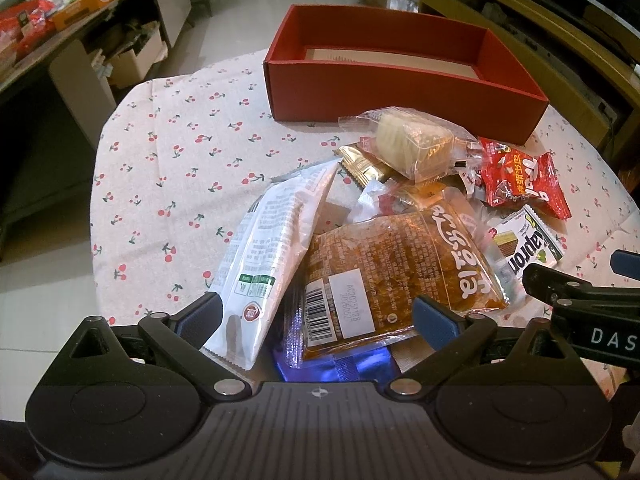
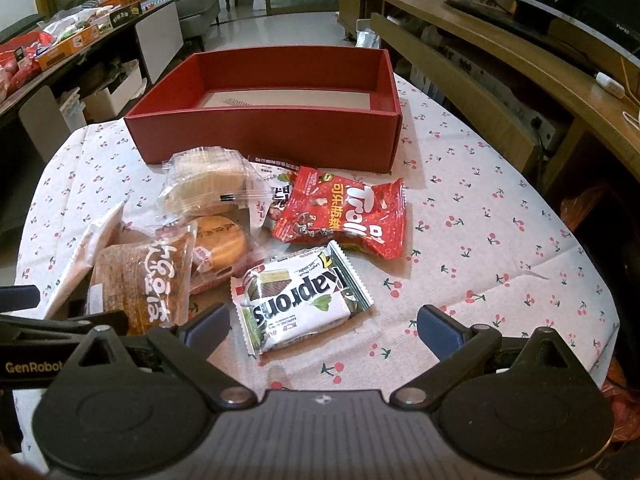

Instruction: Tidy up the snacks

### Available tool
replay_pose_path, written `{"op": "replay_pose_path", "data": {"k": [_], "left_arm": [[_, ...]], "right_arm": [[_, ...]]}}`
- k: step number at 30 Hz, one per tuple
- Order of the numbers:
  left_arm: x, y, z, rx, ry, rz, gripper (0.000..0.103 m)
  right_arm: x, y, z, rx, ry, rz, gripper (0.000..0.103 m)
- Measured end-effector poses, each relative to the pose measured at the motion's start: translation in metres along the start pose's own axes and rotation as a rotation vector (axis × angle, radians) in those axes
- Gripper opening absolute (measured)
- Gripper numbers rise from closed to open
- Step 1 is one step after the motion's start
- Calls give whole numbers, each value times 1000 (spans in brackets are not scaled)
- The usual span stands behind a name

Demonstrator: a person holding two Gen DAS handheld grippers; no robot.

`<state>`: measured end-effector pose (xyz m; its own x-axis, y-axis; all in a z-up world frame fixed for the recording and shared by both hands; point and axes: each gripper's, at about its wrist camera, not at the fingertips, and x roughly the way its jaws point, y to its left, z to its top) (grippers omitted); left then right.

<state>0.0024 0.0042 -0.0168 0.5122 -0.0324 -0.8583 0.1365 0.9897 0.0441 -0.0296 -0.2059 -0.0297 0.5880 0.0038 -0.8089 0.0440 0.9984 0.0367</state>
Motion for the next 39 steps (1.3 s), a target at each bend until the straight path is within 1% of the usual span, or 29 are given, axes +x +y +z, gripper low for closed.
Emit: {"op": "replay_pose_path", "data": {"k": [23, 39], "left_arm": [[-2, -1, 2, 9, 3, 6, 101], [-4, 4, 3, 19, -8, -1, 102]], "right_arm": [[0, 0, 0, 0, 2, 2, 101], [2, 1, 2, -15, 13, 28, 101]]}}
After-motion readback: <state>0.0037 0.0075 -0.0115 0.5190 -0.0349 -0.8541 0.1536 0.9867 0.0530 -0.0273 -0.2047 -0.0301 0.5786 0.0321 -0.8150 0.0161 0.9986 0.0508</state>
